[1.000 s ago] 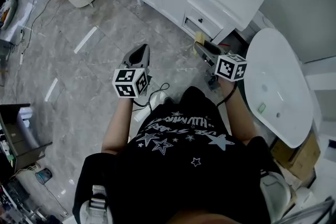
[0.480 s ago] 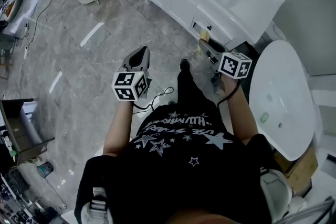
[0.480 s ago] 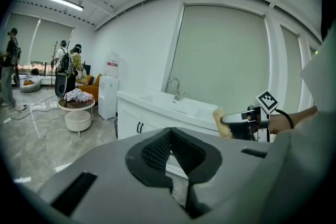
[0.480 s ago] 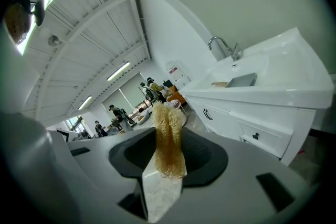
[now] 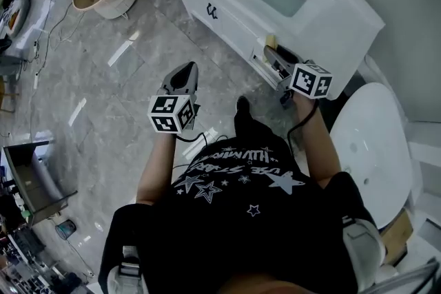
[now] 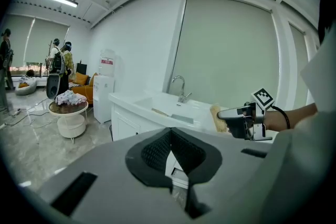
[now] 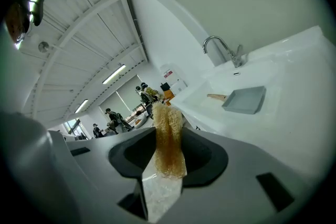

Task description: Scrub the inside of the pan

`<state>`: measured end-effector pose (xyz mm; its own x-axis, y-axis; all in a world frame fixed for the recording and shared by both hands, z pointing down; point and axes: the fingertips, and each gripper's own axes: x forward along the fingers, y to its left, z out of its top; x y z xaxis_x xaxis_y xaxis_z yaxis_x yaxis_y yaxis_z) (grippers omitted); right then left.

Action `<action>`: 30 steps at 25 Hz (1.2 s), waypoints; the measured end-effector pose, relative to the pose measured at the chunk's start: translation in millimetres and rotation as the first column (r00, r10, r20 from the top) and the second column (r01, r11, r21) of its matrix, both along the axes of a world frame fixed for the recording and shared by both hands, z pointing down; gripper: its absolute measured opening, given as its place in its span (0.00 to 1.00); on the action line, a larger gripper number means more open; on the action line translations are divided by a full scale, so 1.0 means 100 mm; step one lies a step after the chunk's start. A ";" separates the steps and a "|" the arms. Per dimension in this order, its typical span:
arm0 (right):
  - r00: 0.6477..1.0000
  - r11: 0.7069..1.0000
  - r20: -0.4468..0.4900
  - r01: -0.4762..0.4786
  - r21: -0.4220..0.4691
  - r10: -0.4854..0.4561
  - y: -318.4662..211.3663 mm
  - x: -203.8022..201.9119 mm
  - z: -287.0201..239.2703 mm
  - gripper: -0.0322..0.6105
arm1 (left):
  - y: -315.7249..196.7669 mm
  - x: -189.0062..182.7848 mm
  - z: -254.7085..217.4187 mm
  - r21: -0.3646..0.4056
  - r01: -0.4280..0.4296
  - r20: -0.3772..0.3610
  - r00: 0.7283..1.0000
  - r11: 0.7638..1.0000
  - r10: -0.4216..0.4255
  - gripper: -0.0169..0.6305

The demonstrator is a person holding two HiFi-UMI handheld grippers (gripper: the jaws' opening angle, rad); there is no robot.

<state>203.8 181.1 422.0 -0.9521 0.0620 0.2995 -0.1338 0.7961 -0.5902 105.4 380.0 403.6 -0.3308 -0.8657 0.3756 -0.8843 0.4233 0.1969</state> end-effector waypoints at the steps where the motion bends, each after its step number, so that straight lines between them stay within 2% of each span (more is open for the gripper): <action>1: 1.000 1.000 -0.005 -0.001 -0.003 0.001 -0.11 -0.07 0.01 0.28 | -0.10 -0.08 0.02 -0.006 0.002 -0.006 1.000 1.000 -0.002 0.04; 11: 1.000 0.999 -0.024 -0.014 -0.029 0.013 -1.11 -0.55 0.15 0.29 | -1.07 -0.60 0.02 -0.023 -0.001 0.012 1.000 1.000 0.002 0.04; 18: 0.998 0.997 -0.023 -0.053 -0.053 0.052 -1.51 -0.75 0.21 0.29 | -1.44 -0.84 0.03 -0.007 0.007 0.010 1.000 1.000 -0.007 0.04; 22: 0.995 0.993 -0.049 -0.092 -0.070 0.088 -1.60 -0.76 0.27 0.29 | -1.56 -0.93 0.02 -0.020 -0.020 0.016 1.000 1.000 0.020 0.04; 25: 0.990 0.989 -0.076 -0.125 -0.080 0.119 -1.68 -0.77 0.33 0.29 | -1.71 -1.00 0.00 -0.001 -0.040 0.018 0.999 0.999 0.040 0.04; 30: 0.977 0.977 -0.094 -0.198 -0.078 0.191 -1.93 -0.90 0.34 0.29 | -2.16 -1.26 -0.05 0.033 -0.148 0.026 0.989 0.988 0.147 0.04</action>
<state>113.9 -11.5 456.5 -0.9194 -0.0926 0.3822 -0.3343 0.6960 -0.6355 -20.8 163.9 398.1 -0.2068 -0.9181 0.3382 -0.9412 0.2811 0.1876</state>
